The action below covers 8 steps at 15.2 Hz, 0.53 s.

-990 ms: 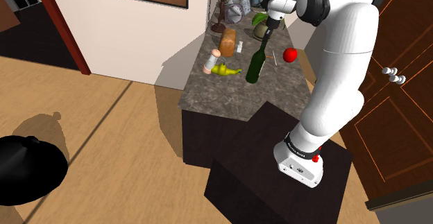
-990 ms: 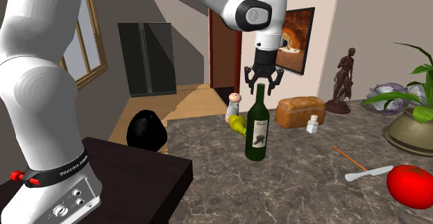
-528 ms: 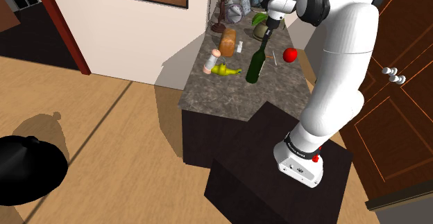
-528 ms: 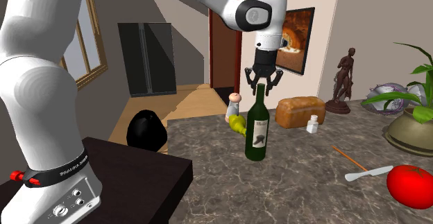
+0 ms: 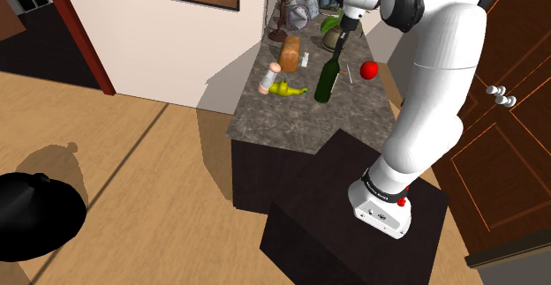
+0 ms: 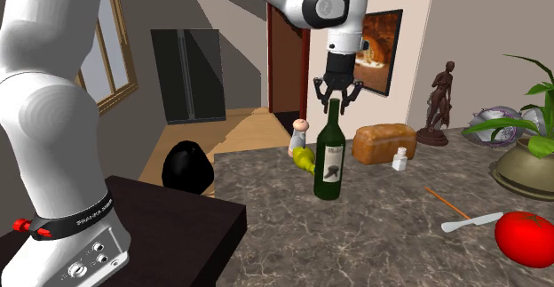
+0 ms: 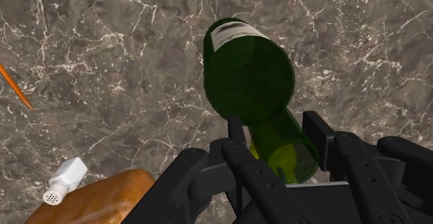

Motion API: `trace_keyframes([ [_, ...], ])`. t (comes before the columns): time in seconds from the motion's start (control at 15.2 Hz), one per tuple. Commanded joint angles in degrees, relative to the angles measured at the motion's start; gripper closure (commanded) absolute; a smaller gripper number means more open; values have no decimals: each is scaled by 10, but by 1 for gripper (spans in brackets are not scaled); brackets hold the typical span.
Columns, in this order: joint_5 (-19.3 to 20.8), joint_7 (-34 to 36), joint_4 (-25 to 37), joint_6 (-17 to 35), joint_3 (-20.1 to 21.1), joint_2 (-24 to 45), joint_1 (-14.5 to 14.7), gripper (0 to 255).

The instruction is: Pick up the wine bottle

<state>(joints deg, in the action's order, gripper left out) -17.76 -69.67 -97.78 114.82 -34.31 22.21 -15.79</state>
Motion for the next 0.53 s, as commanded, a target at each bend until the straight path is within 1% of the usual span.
trace_keyframes([
  [0.0, 4, 3, 6, -11, -2, -6, 1, 255],
  [0.46, 17, 13, 41, -58, -8, -21, 2, 255],
])
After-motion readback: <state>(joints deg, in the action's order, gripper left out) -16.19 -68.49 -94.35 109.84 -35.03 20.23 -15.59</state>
